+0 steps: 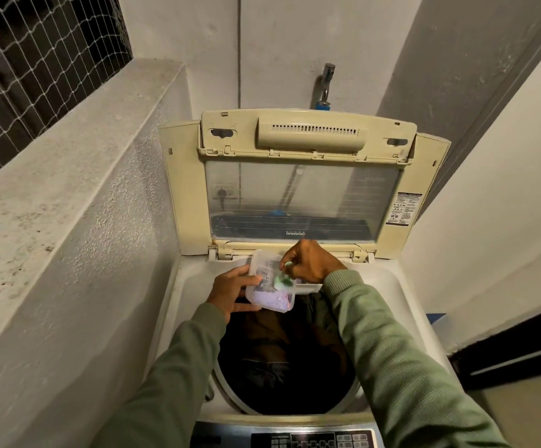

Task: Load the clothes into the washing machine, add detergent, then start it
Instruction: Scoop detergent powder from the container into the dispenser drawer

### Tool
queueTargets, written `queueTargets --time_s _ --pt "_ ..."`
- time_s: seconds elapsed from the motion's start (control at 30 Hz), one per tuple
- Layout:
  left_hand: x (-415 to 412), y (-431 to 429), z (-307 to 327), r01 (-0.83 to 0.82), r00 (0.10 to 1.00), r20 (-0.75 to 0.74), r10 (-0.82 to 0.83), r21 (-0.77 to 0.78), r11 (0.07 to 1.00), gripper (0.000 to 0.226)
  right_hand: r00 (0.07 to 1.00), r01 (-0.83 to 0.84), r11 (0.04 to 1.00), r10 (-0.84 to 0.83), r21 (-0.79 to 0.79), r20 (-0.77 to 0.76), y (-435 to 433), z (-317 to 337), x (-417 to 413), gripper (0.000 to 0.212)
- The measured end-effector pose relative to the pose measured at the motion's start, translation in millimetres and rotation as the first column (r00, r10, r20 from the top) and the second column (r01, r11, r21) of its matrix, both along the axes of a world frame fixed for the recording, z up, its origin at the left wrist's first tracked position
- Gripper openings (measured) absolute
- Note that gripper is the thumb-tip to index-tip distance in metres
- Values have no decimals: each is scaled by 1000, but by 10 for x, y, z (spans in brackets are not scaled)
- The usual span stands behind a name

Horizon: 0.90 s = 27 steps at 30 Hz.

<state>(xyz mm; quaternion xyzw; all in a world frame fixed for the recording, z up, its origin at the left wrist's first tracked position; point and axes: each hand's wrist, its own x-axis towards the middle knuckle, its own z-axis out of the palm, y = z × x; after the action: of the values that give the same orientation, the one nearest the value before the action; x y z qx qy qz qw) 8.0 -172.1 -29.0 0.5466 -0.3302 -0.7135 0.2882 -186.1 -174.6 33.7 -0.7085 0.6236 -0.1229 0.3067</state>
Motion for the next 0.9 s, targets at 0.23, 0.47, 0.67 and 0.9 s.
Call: queueTargets --time_s 0.23,0.47,0.67,0.9 --pt "-128 -62 232 50 995 84 -47 -27 998 34 986 133 982 -145 136 84 -35 -136 -25 13" --pt "-243 -57 314 -14 999 41 17 -79 997 41 790 439 822 -546 363 280 -82 -173 -255 16" --pt "-287 -31 350 -52 999 -17 51 -80 995 46 559 518 678 -730 522 394 12 -214 -322 8" --pt "-356 22 329 -55 998 -23 53 -116 992 50 401 454 628 -777 632 485 37 -318 -199 8"
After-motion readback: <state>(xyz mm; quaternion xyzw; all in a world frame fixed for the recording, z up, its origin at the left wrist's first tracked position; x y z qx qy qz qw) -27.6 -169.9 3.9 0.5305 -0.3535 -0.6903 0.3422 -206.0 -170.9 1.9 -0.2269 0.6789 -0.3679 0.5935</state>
